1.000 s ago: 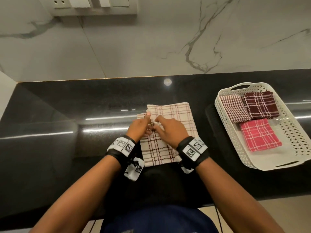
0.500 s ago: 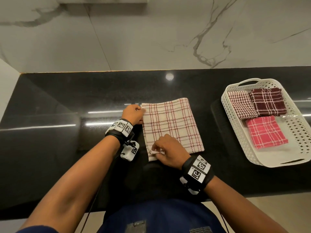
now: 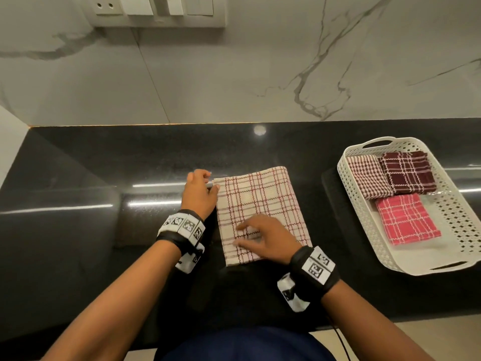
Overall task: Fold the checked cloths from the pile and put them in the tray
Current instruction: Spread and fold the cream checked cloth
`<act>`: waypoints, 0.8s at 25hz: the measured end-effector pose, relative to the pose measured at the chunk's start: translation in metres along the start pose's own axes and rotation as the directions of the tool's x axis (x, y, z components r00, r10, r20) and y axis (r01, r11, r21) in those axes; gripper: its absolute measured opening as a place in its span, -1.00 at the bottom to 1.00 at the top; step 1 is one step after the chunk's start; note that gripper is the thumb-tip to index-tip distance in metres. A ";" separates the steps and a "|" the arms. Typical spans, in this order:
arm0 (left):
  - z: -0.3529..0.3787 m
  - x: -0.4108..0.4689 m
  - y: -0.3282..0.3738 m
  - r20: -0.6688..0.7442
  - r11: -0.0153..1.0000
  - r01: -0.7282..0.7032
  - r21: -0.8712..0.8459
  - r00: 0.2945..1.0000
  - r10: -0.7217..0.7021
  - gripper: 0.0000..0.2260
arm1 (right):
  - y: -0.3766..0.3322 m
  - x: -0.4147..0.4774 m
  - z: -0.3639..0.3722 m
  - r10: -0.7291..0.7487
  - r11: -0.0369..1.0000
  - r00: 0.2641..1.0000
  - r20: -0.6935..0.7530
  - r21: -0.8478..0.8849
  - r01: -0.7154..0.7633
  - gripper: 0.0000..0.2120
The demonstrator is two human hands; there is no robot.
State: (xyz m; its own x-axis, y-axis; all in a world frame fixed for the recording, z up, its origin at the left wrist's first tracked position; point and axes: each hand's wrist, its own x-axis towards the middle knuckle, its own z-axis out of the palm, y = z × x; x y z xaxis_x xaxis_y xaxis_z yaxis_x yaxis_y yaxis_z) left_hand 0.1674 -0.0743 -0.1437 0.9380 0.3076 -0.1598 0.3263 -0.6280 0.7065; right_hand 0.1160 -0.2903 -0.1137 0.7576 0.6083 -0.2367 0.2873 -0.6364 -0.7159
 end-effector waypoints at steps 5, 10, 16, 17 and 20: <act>0.040 -0.040 0.012 0.456 0.858 -0.377 0.350 0.868 0.195 -0.28 | 0.049 0.050 -0.052 0.173 0.896 0.982 -0.075 -0.401 -0.189 -0.11; 0.045 -0.042 -0.016 0.532 0.699 -0.400 0.593 0.846 0.033 -0.07 | 0.092 0.045 -0.046 0.315 0.805 0.938 0.143 -0.564 -0.185 0.20; 0.046 -0.082 -0.016 0.558 0.685 -0.565 0.460 0.784 0.272 -0.18 | 0.089 -0.035 0.000 0.032 0.774 0.992 0.125 -0.631 0.054 0.08; 0.050 -0.096 -0.019 0.610 0.665 -0.634 0.395 0.722 0.326 -0.20 | 0.089 -0.051 0.009 0.048 0.775 0.988 0.149 -0.630 0.057 0.06; 0.057 -0.121 -0.026 0.702 0.589 -0.693 0.416 0.656 0.276 -0.15 | 0.087 -0.071 0.018 0.133 0.762 0.982 0.134 -0.647 -0.015 0.00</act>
State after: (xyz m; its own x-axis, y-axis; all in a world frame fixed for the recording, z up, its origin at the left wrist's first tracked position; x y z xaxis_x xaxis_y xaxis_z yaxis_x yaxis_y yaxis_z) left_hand 0.0519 -0.1365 -0.1821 0.7878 -0.4733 -0.3942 -0.4090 -0.8805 0.2397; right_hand 0.0768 -0.3809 -0.1709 0.7035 0.5762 -0.4160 0.5870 -0.8011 -0.1170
